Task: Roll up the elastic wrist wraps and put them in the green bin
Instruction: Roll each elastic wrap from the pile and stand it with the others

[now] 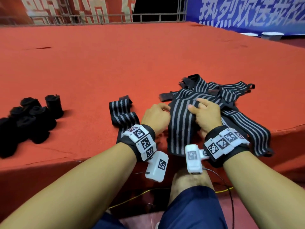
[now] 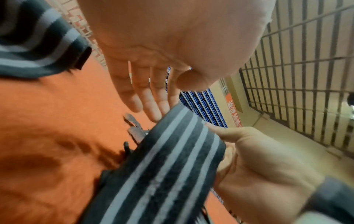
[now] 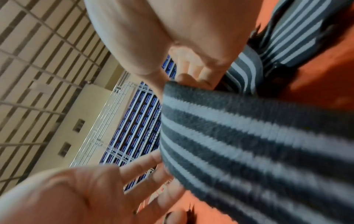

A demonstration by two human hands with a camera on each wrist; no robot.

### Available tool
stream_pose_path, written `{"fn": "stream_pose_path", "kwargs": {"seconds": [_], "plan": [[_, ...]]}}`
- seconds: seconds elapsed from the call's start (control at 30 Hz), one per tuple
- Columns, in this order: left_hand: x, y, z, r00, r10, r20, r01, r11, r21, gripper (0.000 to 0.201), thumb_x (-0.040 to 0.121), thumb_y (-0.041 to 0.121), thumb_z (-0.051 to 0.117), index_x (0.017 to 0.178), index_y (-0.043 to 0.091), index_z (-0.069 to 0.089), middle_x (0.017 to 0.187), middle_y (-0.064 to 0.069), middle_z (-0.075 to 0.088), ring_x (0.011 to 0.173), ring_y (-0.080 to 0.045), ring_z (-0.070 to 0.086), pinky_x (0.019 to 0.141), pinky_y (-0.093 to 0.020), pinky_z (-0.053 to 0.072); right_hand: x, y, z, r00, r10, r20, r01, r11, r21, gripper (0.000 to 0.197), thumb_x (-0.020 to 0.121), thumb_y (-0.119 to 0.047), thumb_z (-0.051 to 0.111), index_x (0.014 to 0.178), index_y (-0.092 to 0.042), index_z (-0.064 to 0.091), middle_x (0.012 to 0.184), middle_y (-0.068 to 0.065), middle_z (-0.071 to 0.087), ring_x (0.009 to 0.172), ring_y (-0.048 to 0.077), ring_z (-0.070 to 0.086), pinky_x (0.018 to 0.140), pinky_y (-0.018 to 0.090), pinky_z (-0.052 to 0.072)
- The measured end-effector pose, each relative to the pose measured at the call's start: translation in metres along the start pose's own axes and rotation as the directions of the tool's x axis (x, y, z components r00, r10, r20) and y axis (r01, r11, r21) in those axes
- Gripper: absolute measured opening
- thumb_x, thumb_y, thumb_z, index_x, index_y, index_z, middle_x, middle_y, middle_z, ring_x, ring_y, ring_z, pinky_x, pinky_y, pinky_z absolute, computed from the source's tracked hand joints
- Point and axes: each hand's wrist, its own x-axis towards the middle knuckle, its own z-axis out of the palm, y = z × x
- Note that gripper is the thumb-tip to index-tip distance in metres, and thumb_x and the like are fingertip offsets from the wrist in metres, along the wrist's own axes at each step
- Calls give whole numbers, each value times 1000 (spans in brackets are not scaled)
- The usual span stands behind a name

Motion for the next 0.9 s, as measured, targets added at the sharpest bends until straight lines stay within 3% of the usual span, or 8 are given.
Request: {"fn": "stream_pose_path", "kwargs": {"seconds": [0.1,0.23,0.33,0.47,0.63,0.77,0.83,0.9], "plan": [[5,4,-6,999,-15,-43,10,993,-116,27,75,29,46,87,25,71,93,7,73,95,-23,68,88,-42,56,-16,-2,8,974,-96,206,111,992,-62,42,89,6,68,129,-5,62,114,14,74,106,23,71,99,43,55],[9,-2,-13,997,15,-69,-21,996,-84,32,94,49,47,85,24,65,94,4,69,94,-22,63,86,-38,50,-32,-1,16,896,-137,422,223,961,-162,37,80,-5,78,109,-25,69,88,36,61,81,50,63,86,55,58],[10,-15,-17,992,16,-125,-24,998,-63,17,93,38,66,85,25,75,92,8,74,94,-14,69,92,-40,56,-32,3,16,906,-60,419,183,948,-260,45,82,-9,82,120,-17,59,61,2,55,61,19,53,62,34,47],[8,-22,-20,990,-32,-137,20,996,-87,18,82,17,74,65,22,75,72,8,75,80,-13,72,81,-36,61,-28,7,19,959,45,282,27,968,-249,57,92,-31,74,136,-10,45,93,9,71,63,17,64,60,32,50],[2,-19,-20,998,-44,-49,40,995,-92,27,73,23,71,51,18,56,53,9,58,59,-15,57,67,-34,54,-20,9,20,968,124,218,-105,990,-98,74,92,-8,72,151,3,27,101,10,72,91,24,70,79,39,59],[3,-21,-23,995,-83,-60,73,984,-162,33,66,49,60,65,20,44,61,-5,46,58,-23,50,62,-42,49,-14,17,18,953,137,271,-120,990,-78,71,87,6,72,147,4,34,100,6,74,90,22,69,79,35,57],[5,-24,-26,992,-88,-90,81,993,-87,40,75,60,57,73,21,48,70,-4,50,66,-23,55,71,-41,52,-18,19,17,924,131,361,-96,989,-113,63,86,10,71,142,3,45,91,1,75,85,17,70,71,29,56],[8,-29,-30,983,-101,-154,96,995,-41,44,87,60,60,104,19,56,94,2,61,89,-22,62,87,-39,53,-24,19,17,870,116,479,-42,986,-162,57,82,17,69,135,0,56,87,2,76,84,17,70,71,28,55]]}}
